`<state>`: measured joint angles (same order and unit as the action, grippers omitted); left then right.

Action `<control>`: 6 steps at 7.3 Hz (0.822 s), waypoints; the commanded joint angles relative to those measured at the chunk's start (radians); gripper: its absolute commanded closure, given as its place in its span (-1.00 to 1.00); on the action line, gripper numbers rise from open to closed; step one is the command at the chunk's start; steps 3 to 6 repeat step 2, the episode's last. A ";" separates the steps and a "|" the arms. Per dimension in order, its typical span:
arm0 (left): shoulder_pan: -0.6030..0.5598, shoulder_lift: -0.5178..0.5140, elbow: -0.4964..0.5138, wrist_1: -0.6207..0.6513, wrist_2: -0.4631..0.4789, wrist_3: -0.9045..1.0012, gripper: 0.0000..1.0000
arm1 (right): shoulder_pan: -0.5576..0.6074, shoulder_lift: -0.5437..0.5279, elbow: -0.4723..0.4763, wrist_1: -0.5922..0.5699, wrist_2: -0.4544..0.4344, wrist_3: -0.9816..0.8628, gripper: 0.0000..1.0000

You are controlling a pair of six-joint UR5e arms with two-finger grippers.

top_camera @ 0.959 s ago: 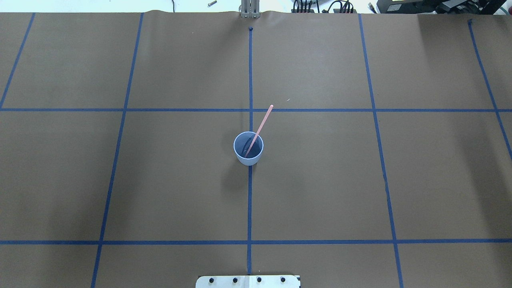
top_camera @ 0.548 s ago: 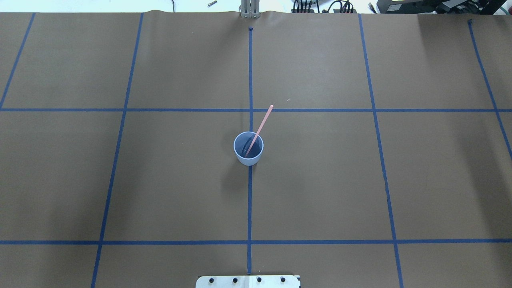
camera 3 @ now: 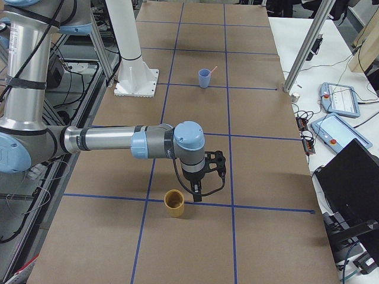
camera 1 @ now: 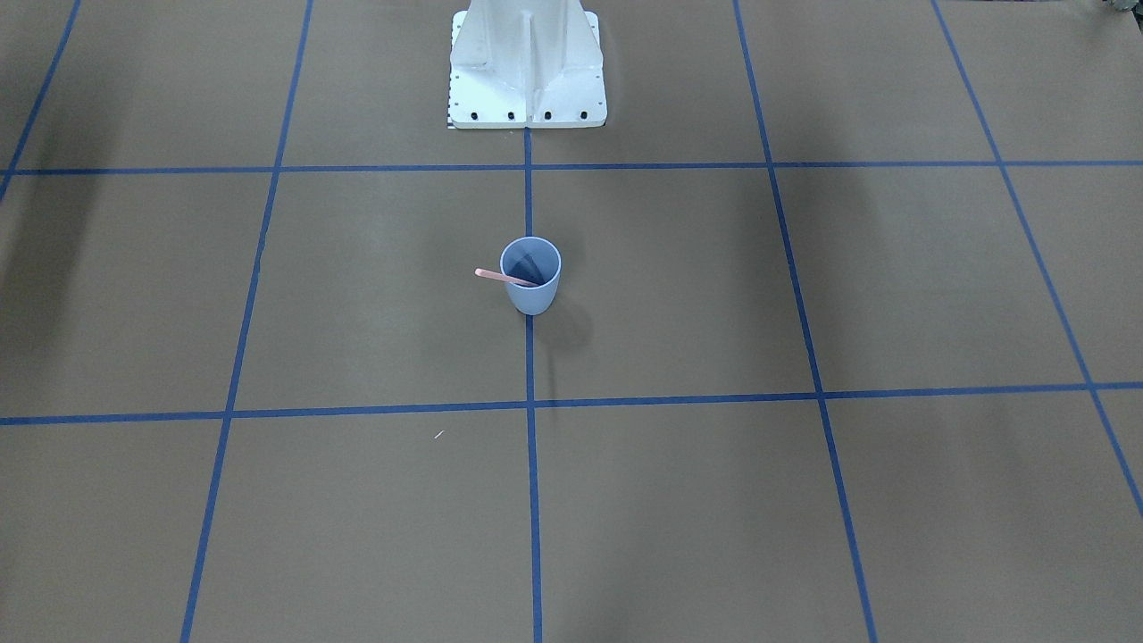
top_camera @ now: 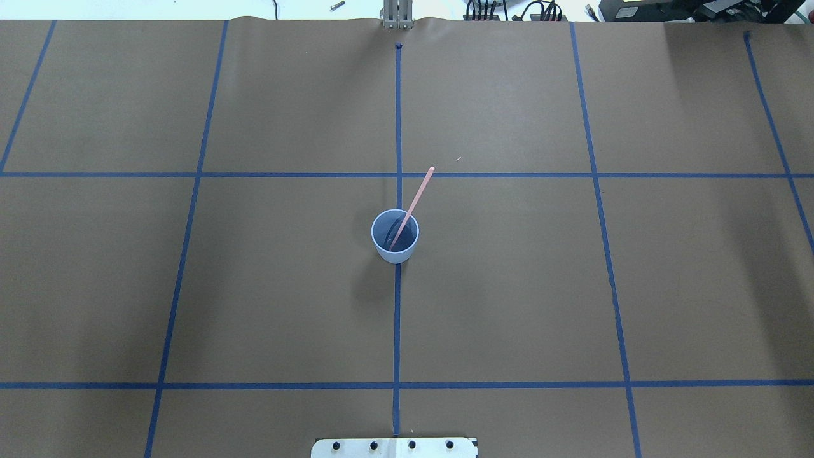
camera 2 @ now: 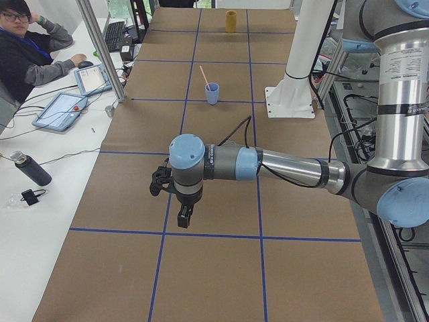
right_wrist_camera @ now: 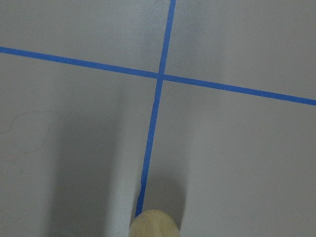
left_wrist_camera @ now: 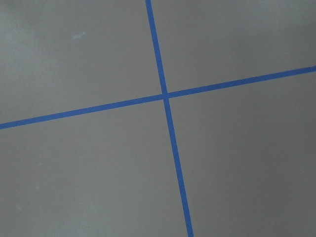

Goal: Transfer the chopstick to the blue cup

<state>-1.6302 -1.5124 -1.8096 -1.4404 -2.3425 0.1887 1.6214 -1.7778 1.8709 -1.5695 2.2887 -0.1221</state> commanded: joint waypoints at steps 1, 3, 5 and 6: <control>0.000 0.000 0.003 0.000 0.000 0.000 -0.97 | 0.000 0.000 0.004 -0.001 0.002 0.002 -1.00; 0.000 0.000 0.003 0.000 0.000 0.000 -0.97 | 0.000 0.000 0.004 0.000 0.002 0.009 -1.00; 0.000 0.000 0.003 0.000 0.000 0.000 -0.97 | 0.000 0.000 0.004 0.000 0.002 0.009 -1.00; 0.000 0.000 0.003 0.000 0.000 0.000 -0.97 | 0.000 0.000 0.004 0.000 0.002 0.009 -1.00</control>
